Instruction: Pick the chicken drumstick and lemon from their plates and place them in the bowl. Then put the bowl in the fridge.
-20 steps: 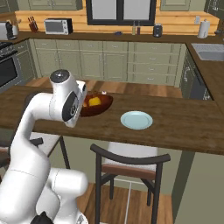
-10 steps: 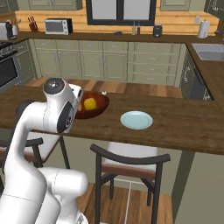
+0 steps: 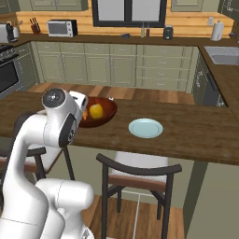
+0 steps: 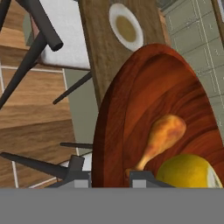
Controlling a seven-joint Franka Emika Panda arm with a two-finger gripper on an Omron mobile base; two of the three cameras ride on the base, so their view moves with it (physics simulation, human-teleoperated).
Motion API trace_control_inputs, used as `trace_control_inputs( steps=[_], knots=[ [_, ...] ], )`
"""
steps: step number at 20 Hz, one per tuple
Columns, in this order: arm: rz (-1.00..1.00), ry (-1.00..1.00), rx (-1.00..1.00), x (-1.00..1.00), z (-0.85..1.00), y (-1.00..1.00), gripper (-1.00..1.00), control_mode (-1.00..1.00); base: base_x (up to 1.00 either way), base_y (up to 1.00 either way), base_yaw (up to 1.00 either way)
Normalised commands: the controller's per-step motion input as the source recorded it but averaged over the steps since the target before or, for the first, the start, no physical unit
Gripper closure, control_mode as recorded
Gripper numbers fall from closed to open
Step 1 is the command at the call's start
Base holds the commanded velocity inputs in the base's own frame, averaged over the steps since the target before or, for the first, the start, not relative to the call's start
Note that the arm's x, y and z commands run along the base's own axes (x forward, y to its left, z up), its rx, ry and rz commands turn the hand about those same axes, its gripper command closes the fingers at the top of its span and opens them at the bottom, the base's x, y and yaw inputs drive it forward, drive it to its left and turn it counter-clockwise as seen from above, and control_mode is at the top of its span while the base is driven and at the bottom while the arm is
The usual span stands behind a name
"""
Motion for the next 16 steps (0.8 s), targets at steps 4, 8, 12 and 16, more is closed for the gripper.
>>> trace_control_inputs(
  steps=[4,8,12,16],
  knots=[
    [0.00,0.00,0.01,-0.09,0.00,-0.01,1.00,-1.00,0.00,0.00,0.00],
    [0.00,0.00,0.00,0.00,0.00,0.00,1.00,1.00,-0.67,0.00,0.00],
    [0.00,0.00,0.00,0.00,0.00,0.00,1.00,1.00,-1.00,0.16,0.07],
    [0.00,0.00,0.00,0.00,0.00,0.00,1.00,1.00,-0.33,0.31,0.63]
  ],
)
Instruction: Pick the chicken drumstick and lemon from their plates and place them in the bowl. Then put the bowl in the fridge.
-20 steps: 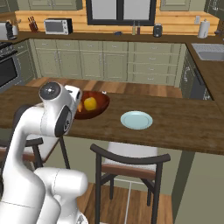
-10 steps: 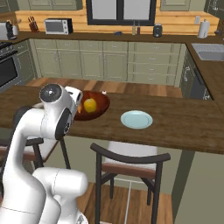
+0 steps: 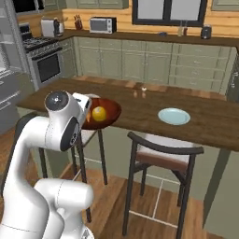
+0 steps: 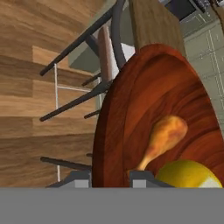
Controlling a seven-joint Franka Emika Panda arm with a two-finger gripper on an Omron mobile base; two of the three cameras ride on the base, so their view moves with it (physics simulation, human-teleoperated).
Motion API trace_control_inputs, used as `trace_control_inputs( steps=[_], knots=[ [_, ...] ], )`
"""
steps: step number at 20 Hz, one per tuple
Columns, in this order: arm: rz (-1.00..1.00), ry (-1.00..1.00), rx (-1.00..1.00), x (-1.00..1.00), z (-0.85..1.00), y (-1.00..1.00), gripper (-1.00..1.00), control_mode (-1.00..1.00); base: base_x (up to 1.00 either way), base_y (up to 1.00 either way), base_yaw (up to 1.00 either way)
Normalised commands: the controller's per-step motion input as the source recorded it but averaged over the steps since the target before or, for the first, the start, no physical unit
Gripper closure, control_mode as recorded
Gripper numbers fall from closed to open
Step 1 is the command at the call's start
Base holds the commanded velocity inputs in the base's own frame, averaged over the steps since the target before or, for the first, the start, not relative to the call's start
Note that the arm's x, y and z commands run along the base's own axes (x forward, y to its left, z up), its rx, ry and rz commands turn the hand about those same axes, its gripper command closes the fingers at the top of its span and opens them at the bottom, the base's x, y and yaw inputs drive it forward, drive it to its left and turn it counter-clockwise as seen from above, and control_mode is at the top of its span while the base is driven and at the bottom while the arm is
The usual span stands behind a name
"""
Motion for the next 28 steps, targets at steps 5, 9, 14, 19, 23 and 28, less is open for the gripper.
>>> trace_control_inputs(
  steps=[5,9,14,19,23,28],
  knots=[
    [0.00,0.00,0.00,0.00,0.00,0.00,1.00,1.00,0.00,0.49,0.90],
    [0.00,0.00,0.00,0.00,0.00,0.00,1.00,1.00,0.24,0.99,0.31],
    [0.00,0.00,0.00,0.00,0.00,0.00,1.00,1.00,0.61,1.00,-0.05],
    [0.00,0.00,0.00,0.00,0.00,0.00,1.00,1.00,0.80,1.00,-0.16],
    [0.00,0.00,0.00,0.00,0.00,0.00,1.00,1.00,0.91,1.00,-0.24],
    [0.00,0.00,0.00,0.00,0.00,0.00,1.00,1.00,0.77,1.00,-0.43]
  ],
)
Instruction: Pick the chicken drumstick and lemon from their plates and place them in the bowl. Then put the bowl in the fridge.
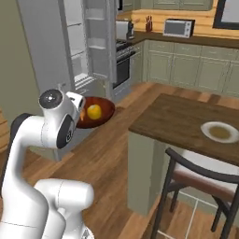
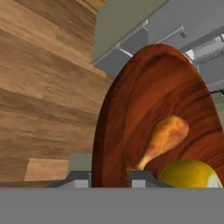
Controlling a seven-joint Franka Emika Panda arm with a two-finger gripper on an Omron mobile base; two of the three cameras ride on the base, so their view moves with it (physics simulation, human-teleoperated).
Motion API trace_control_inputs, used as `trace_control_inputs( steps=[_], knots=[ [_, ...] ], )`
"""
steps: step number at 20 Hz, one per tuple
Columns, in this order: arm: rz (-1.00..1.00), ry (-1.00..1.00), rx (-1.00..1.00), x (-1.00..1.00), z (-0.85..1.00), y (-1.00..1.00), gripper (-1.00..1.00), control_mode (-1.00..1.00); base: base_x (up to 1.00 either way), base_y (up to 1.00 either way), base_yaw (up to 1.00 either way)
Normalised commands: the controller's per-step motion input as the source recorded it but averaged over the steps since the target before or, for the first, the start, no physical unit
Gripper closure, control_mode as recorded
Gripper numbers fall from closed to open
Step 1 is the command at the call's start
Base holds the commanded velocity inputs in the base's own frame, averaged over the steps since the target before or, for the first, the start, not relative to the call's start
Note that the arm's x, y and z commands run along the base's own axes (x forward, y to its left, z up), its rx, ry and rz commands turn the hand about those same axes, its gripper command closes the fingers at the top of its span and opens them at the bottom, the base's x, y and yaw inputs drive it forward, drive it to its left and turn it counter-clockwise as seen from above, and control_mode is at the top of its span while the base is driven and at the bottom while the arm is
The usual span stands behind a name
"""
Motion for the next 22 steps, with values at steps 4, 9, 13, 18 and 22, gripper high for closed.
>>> trace_control_inputs(
  steps=[4,9,13,18,22],
  knots=[
    [0.00,0.00,0.00,0.00,0.00,0.00,1.00,1.00,0.72,1.00,-0.50],
    [0.00,0.00,0.00,0.00,0.00,0.00,1.00,1.00,0.69,0.95,-0.55],
    [0.00,0.00,0.00,0.00,0.00,0.00,1.00,1.00,0.78,0.54,-0.38],
    [0.00,0.00,0.00,0.00,0.00,0.00,1.00,1.00,0.81,-0.07,-0.02],
    [0.00,0.00,0.00,0.00,0.00,0.00,1.00,1.00,0.77,0.02,0.00]
  ],
)
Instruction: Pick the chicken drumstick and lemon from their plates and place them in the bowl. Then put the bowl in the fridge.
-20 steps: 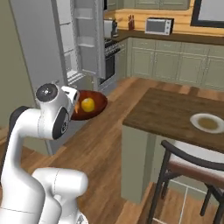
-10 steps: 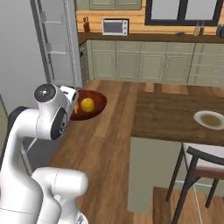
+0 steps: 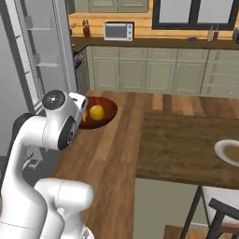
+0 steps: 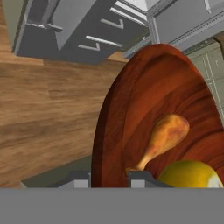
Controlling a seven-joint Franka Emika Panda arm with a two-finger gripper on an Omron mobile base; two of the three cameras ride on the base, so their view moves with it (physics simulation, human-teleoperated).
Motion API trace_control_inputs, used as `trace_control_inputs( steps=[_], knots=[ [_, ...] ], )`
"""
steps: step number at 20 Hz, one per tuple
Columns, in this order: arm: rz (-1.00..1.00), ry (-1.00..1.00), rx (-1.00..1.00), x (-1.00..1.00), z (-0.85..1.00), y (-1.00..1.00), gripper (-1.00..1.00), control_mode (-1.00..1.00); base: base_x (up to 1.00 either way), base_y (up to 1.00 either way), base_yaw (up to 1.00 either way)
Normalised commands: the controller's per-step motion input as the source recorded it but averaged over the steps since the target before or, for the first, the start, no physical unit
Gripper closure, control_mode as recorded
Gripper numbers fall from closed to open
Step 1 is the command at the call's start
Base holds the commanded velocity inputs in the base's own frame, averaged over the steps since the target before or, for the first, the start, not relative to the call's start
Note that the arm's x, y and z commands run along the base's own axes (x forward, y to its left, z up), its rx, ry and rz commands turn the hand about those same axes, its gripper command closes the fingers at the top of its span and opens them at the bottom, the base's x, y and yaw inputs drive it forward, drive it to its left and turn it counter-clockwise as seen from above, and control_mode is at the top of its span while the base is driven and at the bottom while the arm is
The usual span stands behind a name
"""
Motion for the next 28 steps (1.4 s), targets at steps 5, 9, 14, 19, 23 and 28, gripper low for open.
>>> trace_control_inputs(
  steps=[5,9,14,19,23,28],
  knots=[
    [0.00,0.00,0.00,0.00,0.00,0.00,1.00,1.00,0.84,0.08,0.00],
    [0.00,0.00,0.00,0.00,0.00,0.00,1.00,1.00,0.83,0.16,0.00],
    [0.00,0.00,0.00,0.00,0.00,0.00,1.00,1.00,0.76,0.30,0.00],
    [0.00,0.00,0.00,0.00,0.00,0.00,1.00,1.00,0.60,0.39,0.02],
    [0.00,0.00,0.00,0.00,0.00,0.00,1.00,1.00,0.53,0.33,0.12],
    [0.00,0.00,0.00,0.00,0.00,0.00,1.00,1.00,0.35,0.04,0.48]
  ],
)
